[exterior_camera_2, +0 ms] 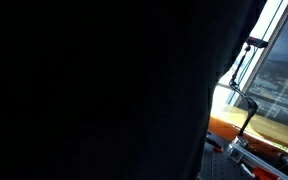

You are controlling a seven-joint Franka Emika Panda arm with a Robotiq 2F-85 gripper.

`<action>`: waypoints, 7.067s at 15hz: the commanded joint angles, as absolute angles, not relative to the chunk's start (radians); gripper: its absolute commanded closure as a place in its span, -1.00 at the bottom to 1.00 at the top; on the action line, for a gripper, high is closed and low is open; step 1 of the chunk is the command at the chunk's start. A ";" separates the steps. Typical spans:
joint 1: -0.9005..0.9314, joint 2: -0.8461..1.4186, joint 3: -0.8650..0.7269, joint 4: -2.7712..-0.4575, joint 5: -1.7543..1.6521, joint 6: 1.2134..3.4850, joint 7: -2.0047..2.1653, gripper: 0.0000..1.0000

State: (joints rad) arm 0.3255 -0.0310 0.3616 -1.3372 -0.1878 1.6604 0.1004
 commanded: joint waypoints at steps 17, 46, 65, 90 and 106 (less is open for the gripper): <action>0.301 0.419 0.218 -1.385 -0.180 1.774 0.085 1.00; 0.163 0.354 0.103 -1.736 -0.195 2.217 0.088 -1.00; 0.063 1.135 -0.024 -0.878 -0.093 1.931 0.140 -1.00; 0.039 1.290 -0.012 -0.770 -0.035 1.860 0.158 1.00; 0.019 0.848 0.008 -1.154 -0.040 1.921 -0.013 0.95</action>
